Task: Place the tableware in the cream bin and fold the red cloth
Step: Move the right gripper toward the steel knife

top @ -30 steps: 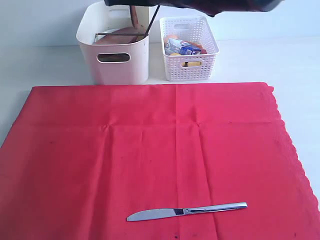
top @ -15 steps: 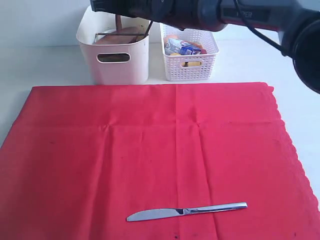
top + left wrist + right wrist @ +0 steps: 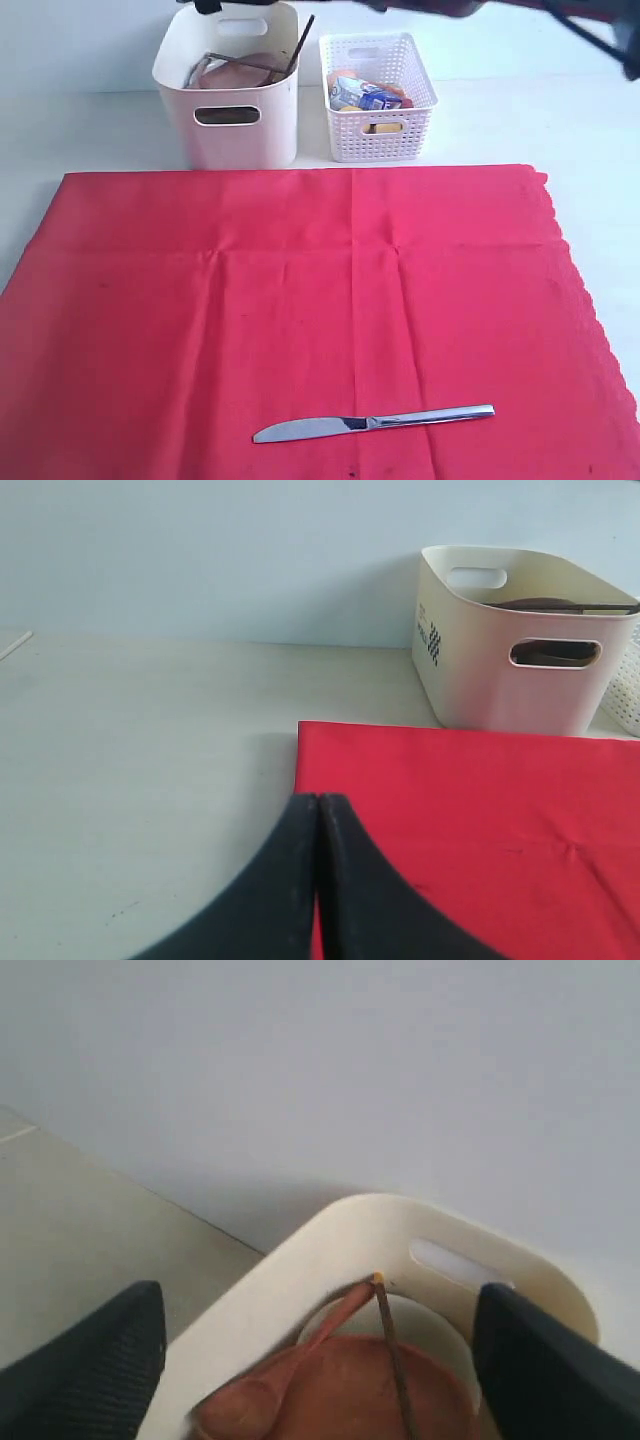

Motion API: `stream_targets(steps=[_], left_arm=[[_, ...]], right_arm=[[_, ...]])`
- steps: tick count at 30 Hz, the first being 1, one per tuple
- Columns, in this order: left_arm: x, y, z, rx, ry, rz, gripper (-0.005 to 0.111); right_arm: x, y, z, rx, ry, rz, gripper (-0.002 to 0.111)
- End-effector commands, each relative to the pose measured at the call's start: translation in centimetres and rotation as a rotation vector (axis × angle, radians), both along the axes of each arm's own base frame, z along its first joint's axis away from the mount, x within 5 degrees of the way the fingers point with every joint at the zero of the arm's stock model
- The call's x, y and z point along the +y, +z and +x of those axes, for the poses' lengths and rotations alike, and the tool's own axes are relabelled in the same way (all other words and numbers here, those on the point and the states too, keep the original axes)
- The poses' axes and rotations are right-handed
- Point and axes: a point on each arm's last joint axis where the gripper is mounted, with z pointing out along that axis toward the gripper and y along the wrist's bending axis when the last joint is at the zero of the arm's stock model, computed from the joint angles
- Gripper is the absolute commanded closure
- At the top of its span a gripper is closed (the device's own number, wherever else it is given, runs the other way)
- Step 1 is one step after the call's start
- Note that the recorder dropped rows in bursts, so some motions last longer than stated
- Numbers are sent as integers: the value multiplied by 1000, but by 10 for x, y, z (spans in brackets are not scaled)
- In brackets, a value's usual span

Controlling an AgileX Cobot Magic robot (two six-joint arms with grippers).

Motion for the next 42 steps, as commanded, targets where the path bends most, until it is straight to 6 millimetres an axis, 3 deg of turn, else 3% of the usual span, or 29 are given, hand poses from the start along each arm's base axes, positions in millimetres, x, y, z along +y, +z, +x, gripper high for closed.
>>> stream_targets(steps=[1,9,14,20,24,28,36,42], left_arm=[[0,1,0,-12,3,-10,104],[0,1,0,-12,3,-10,104],[0,1,0,-12,3,-10,104],[0,1,0,-12,3,-10,104],[0,1,0,-12,3,-10,104],[0,1,0,-12,3,-10,104],[0,1,0,-12,3,-10,104],[0,1,0,-12,3,-10,104]], right_arm=[[-15,51,-22,9,87,-44,28],[-43,91,-62,69,233,-283,35],[-70,107,-82,118,242,-494,66],[-91,119,-106,228,274,-615,108],[-93,121,-122,271,316,-646,108],[-88,105,-146,305,379,-698,108],[-81,29,-186,454,499,-868,108],[-90,-13,-205,573,544,-947,108]])
